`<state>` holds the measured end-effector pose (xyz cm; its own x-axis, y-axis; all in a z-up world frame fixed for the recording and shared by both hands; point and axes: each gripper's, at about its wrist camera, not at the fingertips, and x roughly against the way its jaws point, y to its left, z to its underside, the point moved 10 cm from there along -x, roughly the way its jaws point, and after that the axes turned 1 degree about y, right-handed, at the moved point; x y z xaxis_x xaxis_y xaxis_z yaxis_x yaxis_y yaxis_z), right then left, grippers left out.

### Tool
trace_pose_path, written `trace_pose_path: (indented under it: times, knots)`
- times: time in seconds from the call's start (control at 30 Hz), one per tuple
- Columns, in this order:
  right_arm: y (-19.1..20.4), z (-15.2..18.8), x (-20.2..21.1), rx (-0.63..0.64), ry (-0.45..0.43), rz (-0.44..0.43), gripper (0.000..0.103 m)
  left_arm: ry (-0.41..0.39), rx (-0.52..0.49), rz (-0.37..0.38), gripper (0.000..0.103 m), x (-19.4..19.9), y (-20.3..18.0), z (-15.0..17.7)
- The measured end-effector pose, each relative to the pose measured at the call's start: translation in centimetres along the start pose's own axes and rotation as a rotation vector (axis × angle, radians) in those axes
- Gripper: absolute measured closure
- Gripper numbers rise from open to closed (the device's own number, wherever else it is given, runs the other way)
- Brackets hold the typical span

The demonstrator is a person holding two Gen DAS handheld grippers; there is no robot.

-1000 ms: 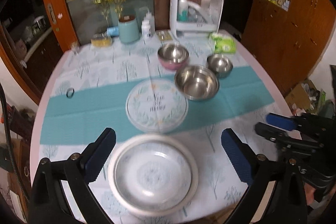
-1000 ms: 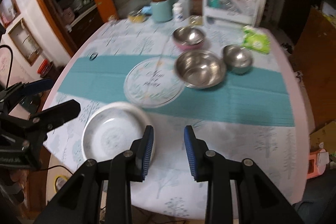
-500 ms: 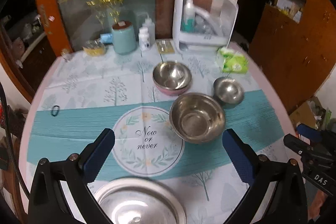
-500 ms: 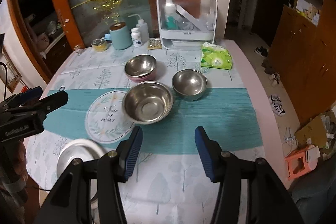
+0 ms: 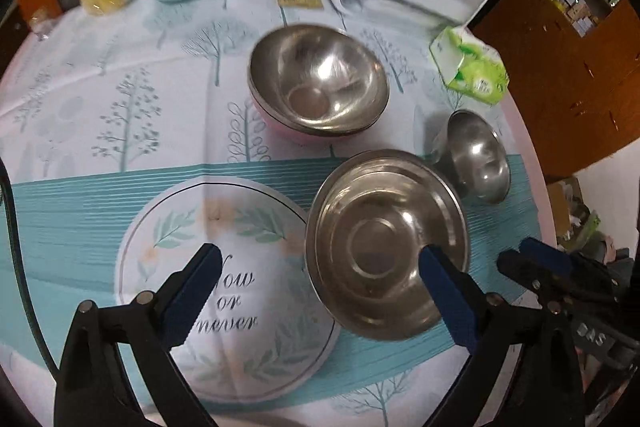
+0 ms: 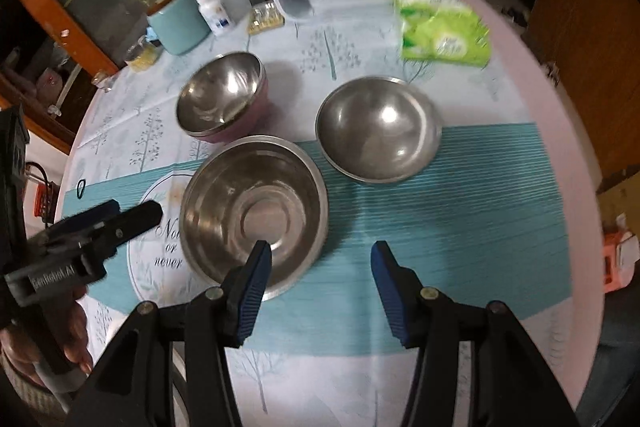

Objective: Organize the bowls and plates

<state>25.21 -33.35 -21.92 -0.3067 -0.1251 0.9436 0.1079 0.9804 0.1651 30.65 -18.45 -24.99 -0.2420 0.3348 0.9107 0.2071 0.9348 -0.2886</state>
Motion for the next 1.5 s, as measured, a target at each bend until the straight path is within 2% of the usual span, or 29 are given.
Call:
trace_pose_path:
  times: [0.07,0.1,0.17,0.33,0.4,0.5,0.57,0.63,0.9,1.13,1.33,1.5]
  knots:
    - [-0.2,-0.4,-1.5,-0.009,0.027,0.013,0.053,0.039,-0.018,0.008,0.008,-1.3,0.2,-0.1]
    - [-0.3,-0.6,-2.4,-0.014,0.051,0.014,0.054,0.054,-0.029,0.010,0.012,-1.9,0.4,-0.1]
    - [-0.4,-0.6,-3.5,-0.026,0.080,0.010,0.062,0.074,-0.043,0.017,0.018,-2.5,0.5,-0.1]
    - [-0.9,-0.4,-5.7,-0.043,0.149,0.013,0.077,0.139,-0.067,0.046,0.048,-4.2,0.6,0.5]
    - [-0.9,-0.2,-6.2,-0.060,0.167,-0.015,0.081,0.163,-0.075,0.053,0.065,-4.7,0.6,0.8]
    - [-0.8,-0.2,-6.6,-0.087,0.182,-0.043,0.088,0.199,-0.082,0.069,0.086,-5.6,0.4,1.3]
    - [-0.5,-0.4,-6.7,-0.099,0.185,-0.067,0.094,0.201,-0.096,0.079,0.092,-5.5,-0.1,1.3]
    - [-0.5,-0.5,-6.7,-0.099,0.185,-0.058,0.094,0.195,-0.115,0.055,0.092,-5.5,-0.2,1.3]
    - [-0.1,-0.4,-6.3,-0.111,0.175,-0.074,0.095,0.207,-0.112,0.061,0.092,-4.5,0.0,1.9]
    - [0.1,0.9,-3.8,-0.087,0.154,-0.100,0.094,0.176,-0.133,0.030,0.092,-1.1,-1.2,3.3]
    - [0.1,3.3,-0.1,-0.041,0.133,-0.135,0.094,0.102,-0.130,-0.014,0.092,4.0,-3.6,6.3]
    - [0.2,6.2,4.0,0.049,0.103,-0.165,0.094,0.034,-0.088,-0.062,0.092,8.3,-5.9,10.4]
